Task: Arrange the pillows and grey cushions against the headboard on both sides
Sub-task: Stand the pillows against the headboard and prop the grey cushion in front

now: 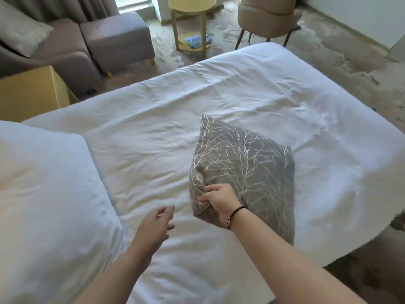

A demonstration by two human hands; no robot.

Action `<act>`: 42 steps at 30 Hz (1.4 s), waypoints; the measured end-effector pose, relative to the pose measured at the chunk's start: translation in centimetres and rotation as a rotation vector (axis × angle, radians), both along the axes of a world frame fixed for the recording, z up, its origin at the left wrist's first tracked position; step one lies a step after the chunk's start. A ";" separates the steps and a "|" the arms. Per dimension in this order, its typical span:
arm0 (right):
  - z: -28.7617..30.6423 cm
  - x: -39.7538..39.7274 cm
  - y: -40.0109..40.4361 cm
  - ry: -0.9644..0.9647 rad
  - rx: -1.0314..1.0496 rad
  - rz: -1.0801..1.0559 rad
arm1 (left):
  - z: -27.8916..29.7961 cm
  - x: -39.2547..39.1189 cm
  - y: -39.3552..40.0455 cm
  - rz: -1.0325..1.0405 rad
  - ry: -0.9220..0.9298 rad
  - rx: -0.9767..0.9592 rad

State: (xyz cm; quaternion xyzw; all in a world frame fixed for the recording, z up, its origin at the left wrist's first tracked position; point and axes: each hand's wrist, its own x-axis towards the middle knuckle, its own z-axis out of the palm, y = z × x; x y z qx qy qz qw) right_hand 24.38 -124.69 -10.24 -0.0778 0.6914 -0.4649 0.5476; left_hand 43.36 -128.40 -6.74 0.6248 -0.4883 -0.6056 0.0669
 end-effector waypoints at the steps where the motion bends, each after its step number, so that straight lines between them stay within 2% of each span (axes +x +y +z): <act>1: 1.7 2.9 -0.1 -0.078 -0.061 0.030 | 1.4 0.6 -0.6 0.044 0.037 0.041; 3: 4.8 8.5 0.3 -0.260 -0.195 0.090 | 4.4 2.4 -1.9 0.039 0.068 0.060; 6: 8.5 15.5 1.6 -0.469 -0.382 0.155 | 8.4 6.6 -4.2 0.003 0.059 -0.020; 8: 10.0 18.6 2.3 -0.470 -0.446 0.227 | 10.3 9.7 -5.1 -0.001 0.043 -0.013; 10: 10.9 20.1 2.5 -0.373 -0.430 0.369 | 11.3 12.3 -5.0 -0.055 -0.017 -0.002; 12: 11.4 19.8 2.2 -0.157 -0.376 0.598 | 11.4 14.1 -3.9 -0.101 -0.012 -0.012; 16: 12.5 15.4 -0.7 0.656 -0.445 1.040 | 10.7 16.2 -1.2 -0.105 0.066 0.009; 18: 12.9 13.0 -3.2 0.978 -0.461 1.273 | 10.6 16.8 -0.2 -0.122 0.075 -0.009; 21: 12.6 10.8 -7.5 1.296 -0.461 1.623 | 10.9 16.5 1.1 -0.194 0.037 -0.050; 24: 11.8 10.0 -10.5 1.503 -0.445 1.813 | 10.6 15.6 2.0 -0.259 -0.122 -0.193; 26: 11.7 10.6 -11.2 1.518 -0.472 1.817 | 10.1 15.2 2.2 -0.289 -0.271 -0.303; 28: 11.9 11.6 -11.7 1.559 -0.541 1.772 | 9.8 14.9 2.4 -0.258 -0.338 -0.353; 33: 14.9 11.9 -13.3 1.657 -0.523 1.772 | 11.0 14.8 2.5 -0.073 -0.301 -0.431; 37: 21.4 11.7 -16.2 1.667 -0.672 1.582 | 15.5 14.2 0.9 0.006 -0.199 -0.660; 40: 25.8 12.7 -18.6 1.727 -0.807 1.388 | 18.9 14.5 -1.5 -0.011 -0.216 -0.841; 42: 26.6 14.3 -20.0 1.630 -0.865 1.241 | 19.9 15.2 -3.7 0.007 -0.246 -0.884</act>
